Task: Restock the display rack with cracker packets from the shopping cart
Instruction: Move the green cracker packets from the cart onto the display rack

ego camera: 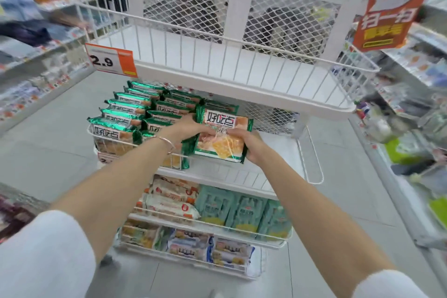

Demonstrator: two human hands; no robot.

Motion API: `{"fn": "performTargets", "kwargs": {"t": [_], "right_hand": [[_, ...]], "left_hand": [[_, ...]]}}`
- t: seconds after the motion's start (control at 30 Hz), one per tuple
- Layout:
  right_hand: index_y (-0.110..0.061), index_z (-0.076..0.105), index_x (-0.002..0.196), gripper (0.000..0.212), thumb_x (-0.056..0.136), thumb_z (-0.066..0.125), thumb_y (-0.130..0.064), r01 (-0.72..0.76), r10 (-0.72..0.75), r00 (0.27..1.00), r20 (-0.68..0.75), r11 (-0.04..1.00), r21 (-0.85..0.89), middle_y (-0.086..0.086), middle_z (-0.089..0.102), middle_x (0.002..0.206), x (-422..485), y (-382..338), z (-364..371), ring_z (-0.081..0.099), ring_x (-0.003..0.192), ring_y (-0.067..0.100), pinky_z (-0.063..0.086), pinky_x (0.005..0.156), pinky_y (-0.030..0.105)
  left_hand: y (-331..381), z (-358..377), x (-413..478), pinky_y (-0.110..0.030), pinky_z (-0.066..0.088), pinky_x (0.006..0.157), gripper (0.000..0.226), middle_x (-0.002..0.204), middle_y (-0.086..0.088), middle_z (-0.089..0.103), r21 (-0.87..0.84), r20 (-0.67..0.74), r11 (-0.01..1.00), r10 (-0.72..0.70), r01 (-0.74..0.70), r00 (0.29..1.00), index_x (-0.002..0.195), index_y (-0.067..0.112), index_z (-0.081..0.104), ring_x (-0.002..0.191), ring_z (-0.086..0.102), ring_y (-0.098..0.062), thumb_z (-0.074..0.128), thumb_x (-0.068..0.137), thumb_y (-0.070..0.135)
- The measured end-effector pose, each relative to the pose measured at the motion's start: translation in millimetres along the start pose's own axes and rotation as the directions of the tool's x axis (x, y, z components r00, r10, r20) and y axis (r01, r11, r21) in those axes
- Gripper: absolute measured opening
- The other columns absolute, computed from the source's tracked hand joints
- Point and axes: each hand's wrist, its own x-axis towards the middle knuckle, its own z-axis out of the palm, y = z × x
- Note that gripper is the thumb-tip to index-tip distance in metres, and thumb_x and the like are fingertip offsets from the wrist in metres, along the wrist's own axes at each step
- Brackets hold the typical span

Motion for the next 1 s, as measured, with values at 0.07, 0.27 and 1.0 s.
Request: {"fn": "performTargets", "kwargs": {"t": [0.07, 0.27, 1.0], "right_hand": [[-0.002, 0.057, 0.129, 0.067, 0.069, 0.086, -0.009, 0.016, -0.017, 1.000, -0.010, 1.000, -0.016, 0.012, 0.074, 0.111, 13.1, 5.8, -6.7, 0.072, 0.102, 0.029, 0.056, 0.094, 0.051], [-0.015, 0.032, 0.141, 0.089, 0.071, 0.082, 0.005, -0.006, 0.017, 0.999, 0.044, 0.971, -0.238, 0.010, 0.060, 0.128, 40.2, 42.0, -12.5, 0.063, 0.107, 0.021, 0.055, 0.088, 0.037], [-0.017, 0.038, 0.148, 0.058, 0.099, 0.037, -0.048, 0.466, -0.555, 0.812, 0.179, 0.434, -0.771, 0.008, 0.042, 0.151, 54.5, 46.5, 9.5, 0.040, 0.139, 0.026, 0.034, 0.114, 0.048]], "left_hand": [[5.5, 8.5, 2.5, -0.027, 0.036, 0.099, 0.076, 0.119, 0.004, 0.050, 0.051, -0.093, 0.999, 0.018, -0.013, 0.996, 0.144, 0.010, 0.043, 0.127, 0.049, -0.019, 0.084, 0.080, 0.019], [-25.2, 24.8, 34.7, -0.053, 0.035, 0.114, 0.134, 0.148, -0.018, 0.046, 0.472, -0.197, 0.881, 0.100, 0.005, 0.975, 0.159, 0.032, 0.012, 0.138, 0.041, -0.039, 0.097, 0.056, 0.034], [-85.9, 7.5, 44.8, -0.057, -0.010, 0.122, 0.096, 0.169, 0.004, -0.009, 0.804, -0.119, 0.594, 0.185, -0.015, 0.976, 0.159, 0.042, 0.010, 0.154, -0.017, -0.019, 0.065, 0.082, 0.057]]}}
